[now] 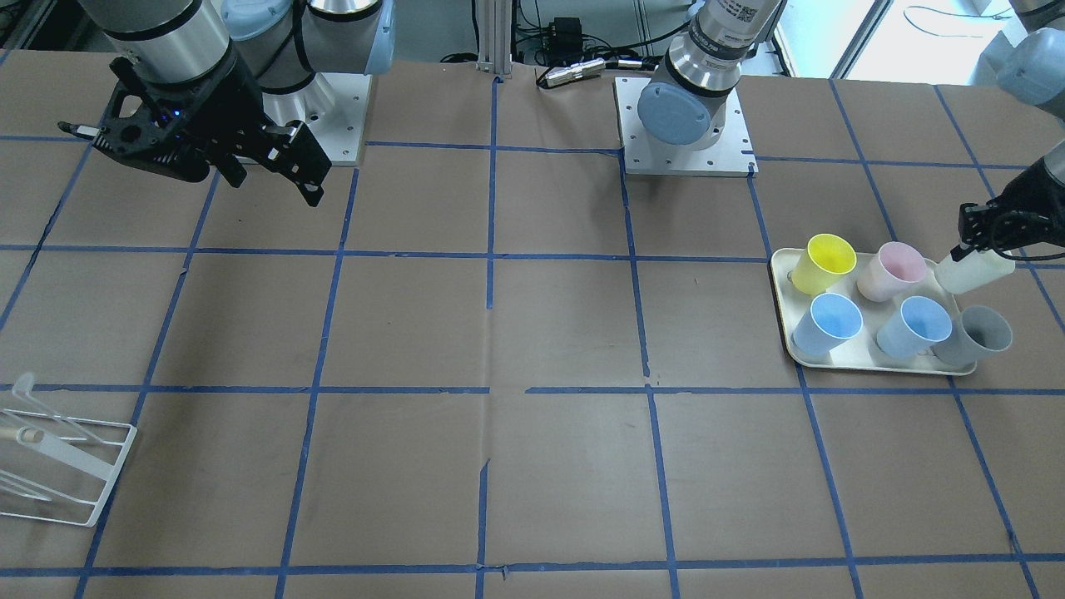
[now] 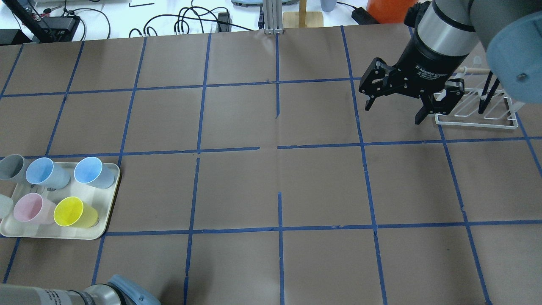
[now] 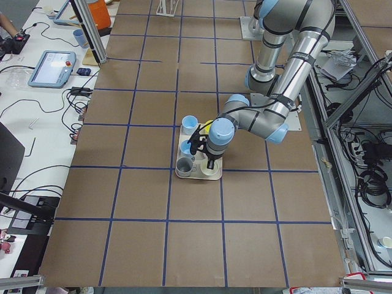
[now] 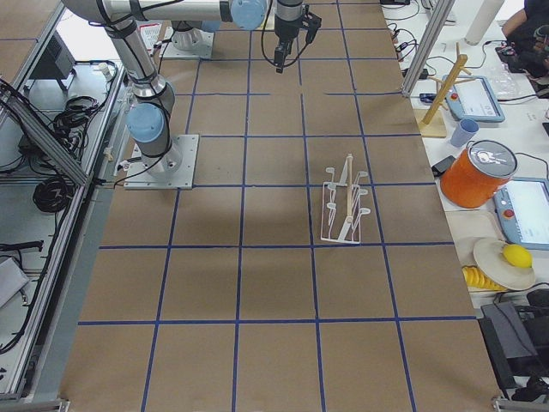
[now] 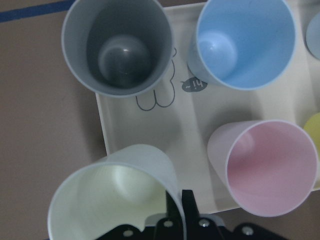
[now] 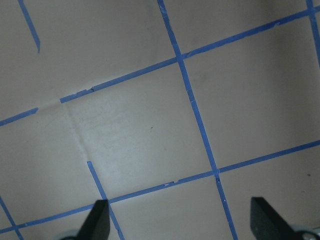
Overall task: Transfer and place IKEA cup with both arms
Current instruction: 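Lower the white cup into the tray slot with the left gripper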
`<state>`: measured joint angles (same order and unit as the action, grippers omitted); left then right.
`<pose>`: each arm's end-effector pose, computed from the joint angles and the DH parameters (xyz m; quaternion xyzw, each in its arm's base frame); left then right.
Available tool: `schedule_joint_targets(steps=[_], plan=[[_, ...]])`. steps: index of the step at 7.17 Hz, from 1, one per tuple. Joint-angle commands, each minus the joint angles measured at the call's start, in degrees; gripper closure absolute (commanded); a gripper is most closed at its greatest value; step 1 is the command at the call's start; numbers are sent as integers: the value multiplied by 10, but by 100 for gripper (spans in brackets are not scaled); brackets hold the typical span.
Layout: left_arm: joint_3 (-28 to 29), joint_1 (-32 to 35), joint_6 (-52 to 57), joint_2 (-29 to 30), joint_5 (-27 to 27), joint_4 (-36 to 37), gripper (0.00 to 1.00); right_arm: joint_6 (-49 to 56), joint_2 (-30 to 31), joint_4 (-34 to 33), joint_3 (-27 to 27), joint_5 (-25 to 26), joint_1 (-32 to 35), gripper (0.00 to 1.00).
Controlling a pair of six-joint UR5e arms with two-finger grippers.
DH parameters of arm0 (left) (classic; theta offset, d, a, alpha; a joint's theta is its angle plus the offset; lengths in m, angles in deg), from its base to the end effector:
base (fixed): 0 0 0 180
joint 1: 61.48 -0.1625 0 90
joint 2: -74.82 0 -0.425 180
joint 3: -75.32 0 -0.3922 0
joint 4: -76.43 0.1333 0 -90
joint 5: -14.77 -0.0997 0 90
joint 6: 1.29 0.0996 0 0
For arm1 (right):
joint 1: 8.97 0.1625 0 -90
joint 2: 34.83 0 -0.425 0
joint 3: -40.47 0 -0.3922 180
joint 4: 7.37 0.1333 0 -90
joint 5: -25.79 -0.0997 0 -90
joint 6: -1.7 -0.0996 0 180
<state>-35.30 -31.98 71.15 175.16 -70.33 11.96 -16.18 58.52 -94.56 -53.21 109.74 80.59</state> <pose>0.3675 -0.3708 0.2706 -0.1018 -0.9928 0.0203 0.0604 0.1402 -0.4626 0.4802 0.1603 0.9853 0.0350 0.0480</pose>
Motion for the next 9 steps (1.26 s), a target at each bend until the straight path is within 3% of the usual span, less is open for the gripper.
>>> schedule_joint_targets(steps=[1, 3, 4, 5, 6, 7, 9], plan=[[-1, 5, -3, 0, -1, -5, 98, -1, 0, 11, -7, 9, -3, 0], [-8, 6, -3, 2, 3, -10, 98, -2, 0, 8, -6, 31, -4, 0], [-11, 6, -3, 3, 4, -10, 87, -2, -2, 8, -5, 31, -10, 0], [-13, 6, -3, 4, 4, -10, 85, -2, -1, 9, -5, 30, -12, 0], [-13, 6, -3, 5, 5, -8, 28, -1, 1, 8, -5, 28, -11, 0], [-13, 6, -4, 6, 4, -7, 10, -1, 0, 8, -5, 28, -10, 0], [-4, 5, -4, 3, 1, -8, 8, -1, 1, 6, -5, 28, -10, 0]])
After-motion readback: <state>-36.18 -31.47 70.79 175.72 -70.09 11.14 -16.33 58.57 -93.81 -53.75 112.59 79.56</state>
